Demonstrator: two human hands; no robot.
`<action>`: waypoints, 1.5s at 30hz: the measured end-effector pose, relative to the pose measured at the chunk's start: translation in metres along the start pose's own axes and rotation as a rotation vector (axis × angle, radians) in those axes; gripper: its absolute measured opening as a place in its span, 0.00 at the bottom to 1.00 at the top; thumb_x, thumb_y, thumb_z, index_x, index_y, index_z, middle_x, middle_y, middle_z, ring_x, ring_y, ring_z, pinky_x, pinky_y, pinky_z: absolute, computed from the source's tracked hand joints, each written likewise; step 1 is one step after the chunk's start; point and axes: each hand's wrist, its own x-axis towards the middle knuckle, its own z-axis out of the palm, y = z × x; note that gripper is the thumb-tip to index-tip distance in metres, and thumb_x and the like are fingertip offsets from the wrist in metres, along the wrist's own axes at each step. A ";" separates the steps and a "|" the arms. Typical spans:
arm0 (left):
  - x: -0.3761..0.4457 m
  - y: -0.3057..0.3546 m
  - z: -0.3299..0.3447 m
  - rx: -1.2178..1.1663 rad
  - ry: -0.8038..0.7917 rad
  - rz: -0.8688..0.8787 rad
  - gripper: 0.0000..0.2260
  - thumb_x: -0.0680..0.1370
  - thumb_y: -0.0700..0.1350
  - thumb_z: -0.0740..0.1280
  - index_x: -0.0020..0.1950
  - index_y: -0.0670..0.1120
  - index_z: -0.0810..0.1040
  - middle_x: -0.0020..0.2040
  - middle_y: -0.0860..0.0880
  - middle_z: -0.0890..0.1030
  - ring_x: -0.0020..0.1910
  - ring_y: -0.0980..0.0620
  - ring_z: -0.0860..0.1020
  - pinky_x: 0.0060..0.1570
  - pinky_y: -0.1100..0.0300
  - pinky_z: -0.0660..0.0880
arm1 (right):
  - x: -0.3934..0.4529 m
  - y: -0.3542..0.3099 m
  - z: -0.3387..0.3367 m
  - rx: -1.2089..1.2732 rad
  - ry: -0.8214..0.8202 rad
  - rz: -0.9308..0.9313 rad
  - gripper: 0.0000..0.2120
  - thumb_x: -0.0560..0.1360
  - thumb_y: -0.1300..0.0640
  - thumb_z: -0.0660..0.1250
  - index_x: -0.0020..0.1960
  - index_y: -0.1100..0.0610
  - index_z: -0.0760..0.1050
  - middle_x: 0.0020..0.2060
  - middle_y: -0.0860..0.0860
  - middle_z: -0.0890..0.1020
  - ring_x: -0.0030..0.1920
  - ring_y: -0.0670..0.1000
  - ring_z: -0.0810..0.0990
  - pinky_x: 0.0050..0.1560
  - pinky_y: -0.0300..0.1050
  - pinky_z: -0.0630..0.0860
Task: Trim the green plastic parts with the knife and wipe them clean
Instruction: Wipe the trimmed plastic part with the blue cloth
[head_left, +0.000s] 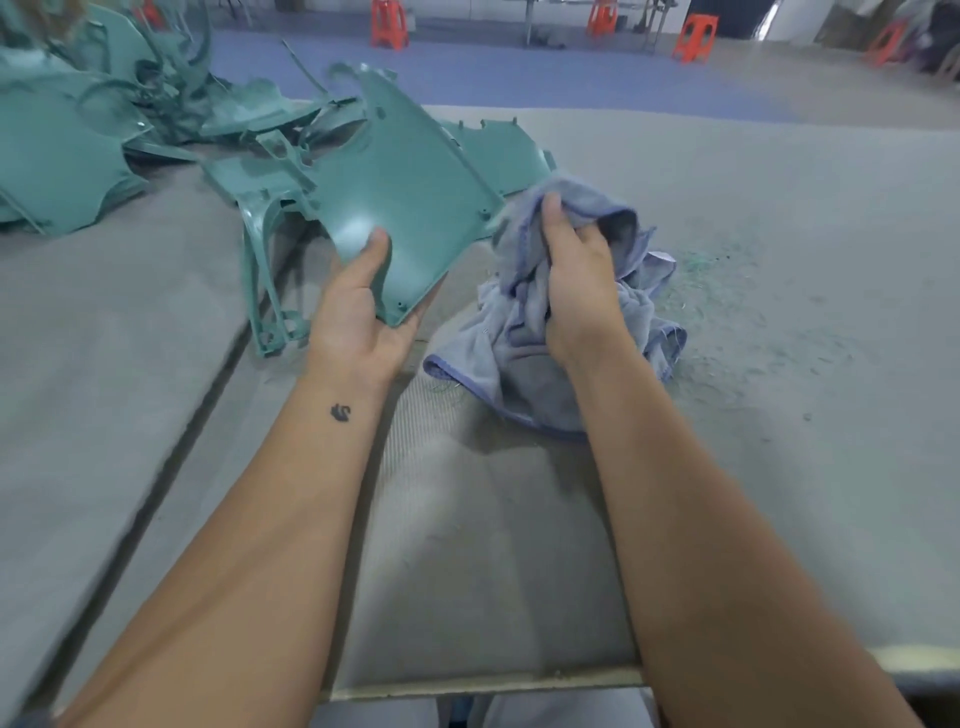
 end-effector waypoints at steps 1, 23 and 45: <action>-0.001 -0.001 0.001 0.015 -0.030 -0.011 0.08 0.81 0.39 0.62 0.58 0.42 0.77 0.45 0.46 0.86 0.43 0.49 0.85 0.41 0.53 0.82 | 0.000 0.001 0.000 -0.009 -0.081 0.052 0.07 0.80 0.52 0.63 0.51 0.54 0.77 0.45 0.51 0.84 0.46 0.51 0.83 0.49 0.48 0.79; 0.003 -0.006 -0.001 0.115 -0.023 -0.036 0.12 0.82 0.39 0.62 0.64 0.45 0.74 0.50 0.46 0.85 0.45 0.47 0.85 0.36 0.52 0.81 | -0.002 -0.015 -0.008 -0.104 0.327 -0.162 0.15 0.81 0.44 0.58 0.39 0.48 0.72 0.26 0.39 0.80 0.29 0.36 0.78 0.31 0.29 0.72; -0.010 -0.020 -0.003 1.271 -0.334 0.606 0.24 0.78 0.34 0.57 0.72 0.51 0.70 0.64 0.59 0.74 0.60 0.74 0.70 0.61 0.77 0.64 | -0.009 0.002 0.004 -0.697 -0.024 -0.309 0.07 0.73 0.65 0.62 0.47 0.56 0.76 0.44 0.50 0.78 0.47 0.47 0.76 0.52 0.44 0.72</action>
